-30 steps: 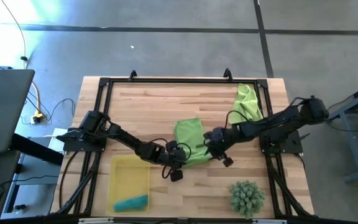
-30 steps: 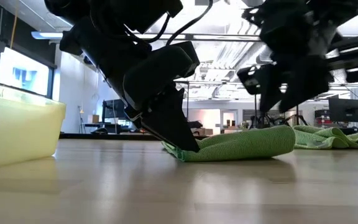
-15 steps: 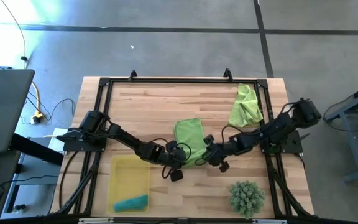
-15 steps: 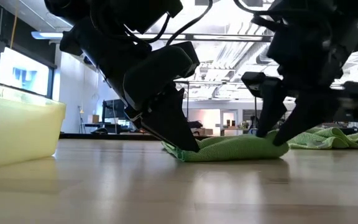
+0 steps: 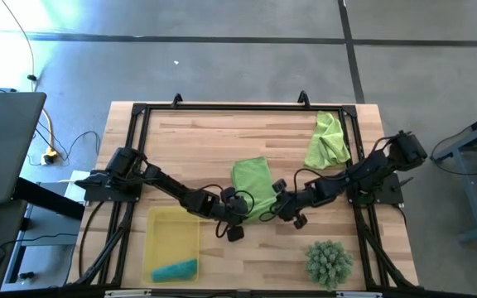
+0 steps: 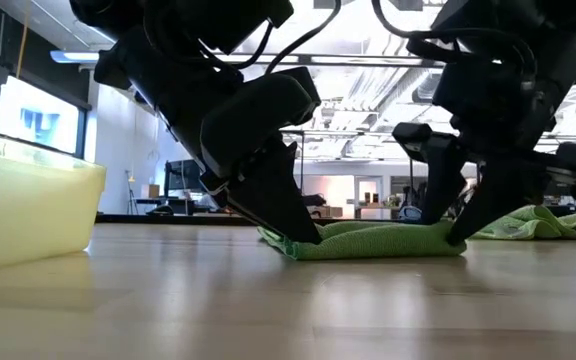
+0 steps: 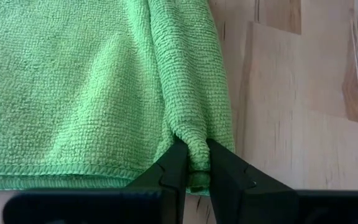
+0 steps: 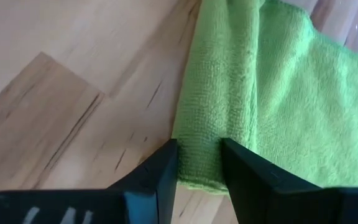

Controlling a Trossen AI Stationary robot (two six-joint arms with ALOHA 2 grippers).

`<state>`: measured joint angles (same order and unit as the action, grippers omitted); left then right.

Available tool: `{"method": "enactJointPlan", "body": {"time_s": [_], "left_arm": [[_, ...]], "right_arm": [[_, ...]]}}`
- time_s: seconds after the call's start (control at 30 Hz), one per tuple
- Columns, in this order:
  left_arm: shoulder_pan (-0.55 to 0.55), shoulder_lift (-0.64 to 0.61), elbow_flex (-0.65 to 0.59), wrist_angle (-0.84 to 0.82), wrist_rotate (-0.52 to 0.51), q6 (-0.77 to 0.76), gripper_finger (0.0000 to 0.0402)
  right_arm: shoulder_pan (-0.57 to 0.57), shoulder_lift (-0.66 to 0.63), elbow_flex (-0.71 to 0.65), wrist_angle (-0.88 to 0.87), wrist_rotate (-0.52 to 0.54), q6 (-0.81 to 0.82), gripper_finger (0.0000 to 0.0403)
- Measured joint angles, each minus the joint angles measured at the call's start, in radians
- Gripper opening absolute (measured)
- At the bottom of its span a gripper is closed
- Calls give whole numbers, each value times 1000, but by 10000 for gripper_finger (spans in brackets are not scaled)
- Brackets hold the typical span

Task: Roll microfiber towels into tight, uniform cylinder then place into a basket
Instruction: Roll the green microfiber towel

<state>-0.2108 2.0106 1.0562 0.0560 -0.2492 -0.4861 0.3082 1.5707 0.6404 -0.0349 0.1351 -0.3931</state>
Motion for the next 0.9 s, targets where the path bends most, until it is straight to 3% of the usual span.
{"method": "enactJointPlan", "body": {"time_s": [0.13,0.3,0.43,0.6,0.9], "left_arm": [[0,0,0,0,2,-1,45],[0,0,0,1,2,-30,45],[0,0,0,1,-5,-35,45],[1,-29,-3,-17,-17,-29,45],[-1,-125,-3,-107,-20,7,45]], "right_arm": [[-15,0,1,-25,-9,53,131],[-48,0,1,-39,-97,111,164],[-68,0,1,-40,-120,127,165],[-90,0,1,-43,-138,176,133],[-112,0,0,-57,-172,215,37]]}}
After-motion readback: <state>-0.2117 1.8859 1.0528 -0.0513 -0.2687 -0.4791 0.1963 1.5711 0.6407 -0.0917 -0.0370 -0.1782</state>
